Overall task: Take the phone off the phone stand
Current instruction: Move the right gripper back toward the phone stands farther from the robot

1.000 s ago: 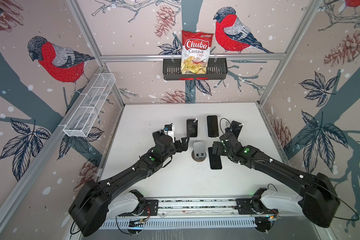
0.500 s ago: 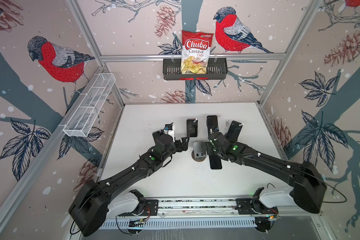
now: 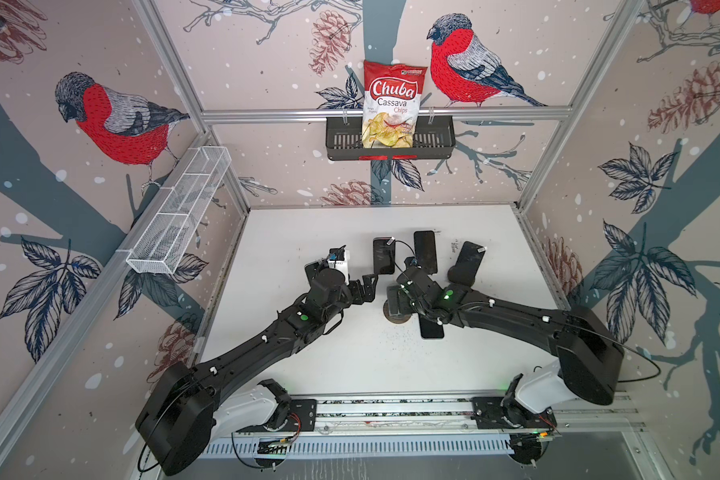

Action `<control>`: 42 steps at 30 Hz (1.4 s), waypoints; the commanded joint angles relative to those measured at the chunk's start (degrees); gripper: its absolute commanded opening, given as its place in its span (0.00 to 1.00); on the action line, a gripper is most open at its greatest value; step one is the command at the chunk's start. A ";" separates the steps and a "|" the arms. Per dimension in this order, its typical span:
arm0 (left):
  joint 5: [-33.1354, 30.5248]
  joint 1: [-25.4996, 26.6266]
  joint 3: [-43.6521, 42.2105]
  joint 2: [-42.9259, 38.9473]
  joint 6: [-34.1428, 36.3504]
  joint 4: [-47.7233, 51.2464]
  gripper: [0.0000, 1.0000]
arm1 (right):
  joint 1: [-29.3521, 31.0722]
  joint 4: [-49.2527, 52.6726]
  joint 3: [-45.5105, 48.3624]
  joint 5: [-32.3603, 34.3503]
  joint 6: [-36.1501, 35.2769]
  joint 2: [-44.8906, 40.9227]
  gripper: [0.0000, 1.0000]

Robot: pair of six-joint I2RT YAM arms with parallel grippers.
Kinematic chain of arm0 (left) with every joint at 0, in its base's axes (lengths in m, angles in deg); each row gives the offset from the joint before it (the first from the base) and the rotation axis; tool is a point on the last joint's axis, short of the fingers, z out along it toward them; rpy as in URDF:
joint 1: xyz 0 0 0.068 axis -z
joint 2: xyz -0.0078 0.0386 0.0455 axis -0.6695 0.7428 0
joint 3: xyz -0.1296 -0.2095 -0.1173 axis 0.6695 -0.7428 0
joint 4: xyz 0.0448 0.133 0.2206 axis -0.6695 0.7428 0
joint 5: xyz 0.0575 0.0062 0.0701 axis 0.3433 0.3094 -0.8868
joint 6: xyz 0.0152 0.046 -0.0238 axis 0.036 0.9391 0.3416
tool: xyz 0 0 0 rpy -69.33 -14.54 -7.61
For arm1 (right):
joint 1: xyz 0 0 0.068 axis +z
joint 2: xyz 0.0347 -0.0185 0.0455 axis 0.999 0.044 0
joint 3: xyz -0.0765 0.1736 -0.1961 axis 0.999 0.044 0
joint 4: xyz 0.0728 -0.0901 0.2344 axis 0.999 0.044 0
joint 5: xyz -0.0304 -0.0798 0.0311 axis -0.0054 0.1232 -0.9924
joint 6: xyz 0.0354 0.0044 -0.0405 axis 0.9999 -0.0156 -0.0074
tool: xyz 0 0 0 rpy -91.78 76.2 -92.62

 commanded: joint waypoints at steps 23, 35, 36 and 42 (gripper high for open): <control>-0.62 0.24 -0.84 -6.23 0.40 1.54 0.97 | 1.67 -1.90 -3.09 3.66 -0.19 7.05 0.91; -3.62 0.24 -1.36 -9.50 0.80 3.91 0.97 | 3.23 -0.95 -5.61 5.39 -2.03 9.12 0.70; -3.94 0.24 -1.51 -9.81 0.84 3.91 0.97 | 3.35 -1.14 -6.01 5.23 -2.68 9.09 0.70; -4.91 0.24 -1.55 -10.48 1.14 4.89 0.96 | 3.89 -1.02 -9.77 3.66 -6.20 10.05 0.69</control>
